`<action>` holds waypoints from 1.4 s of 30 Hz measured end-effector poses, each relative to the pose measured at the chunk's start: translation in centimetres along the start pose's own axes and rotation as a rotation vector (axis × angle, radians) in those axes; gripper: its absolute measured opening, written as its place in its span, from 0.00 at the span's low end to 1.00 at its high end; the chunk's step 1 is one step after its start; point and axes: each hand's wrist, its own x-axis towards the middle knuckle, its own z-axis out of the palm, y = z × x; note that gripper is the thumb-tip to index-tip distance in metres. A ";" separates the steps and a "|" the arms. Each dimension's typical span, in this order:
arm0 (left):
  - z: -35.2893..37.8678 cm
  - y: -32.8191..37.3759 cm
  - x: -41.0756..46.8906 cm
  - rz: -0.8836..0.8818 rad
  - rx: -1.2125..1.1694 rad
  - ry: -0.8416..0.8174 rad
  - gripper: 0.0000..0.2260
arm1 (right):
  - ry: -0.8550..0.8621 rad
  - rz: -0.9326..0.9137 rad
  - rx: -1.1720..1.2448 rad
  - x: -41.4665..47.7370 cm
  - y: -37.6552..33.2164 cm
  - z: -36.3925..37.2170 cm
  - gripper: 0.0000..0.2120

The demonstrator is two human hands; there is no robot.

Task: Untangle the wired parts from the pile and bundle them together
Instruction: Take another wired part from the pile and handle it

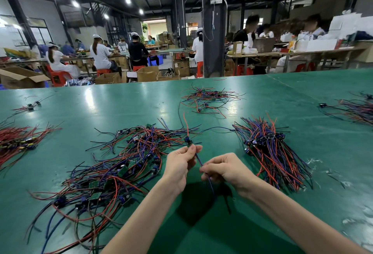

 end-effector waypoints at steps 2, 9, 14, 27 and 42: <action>-0.6 0.6 0.7 0.020 -0.001 0.045 0.09 | -0.029 0.045 -0.002 -0.3 -0.1 0.1 0.07; -2.4 1.6 1.7 0.087 0.006 0.142 0.09 | -0.078 0.085 -0.008 -0.9 -0.4 0.8 0.09; -2.0 1.1 1.7 0.076 0.024 0.129 0.09 | -0.127 0.044 -0.079 -1.1 0.1 0.7 0.07; 0.9 -0.7 -1.3 -0.077 -0.028 -0.144 0.09 | 0.045 -0.117 -0.079 -0.5 -0.4 -0.5 0.05; -2.4 1.3 1.6 0.068 -0.024 0.179 0.09 | -0.083 -0.015 -0.087 -1.0 0.3 1.0 0.10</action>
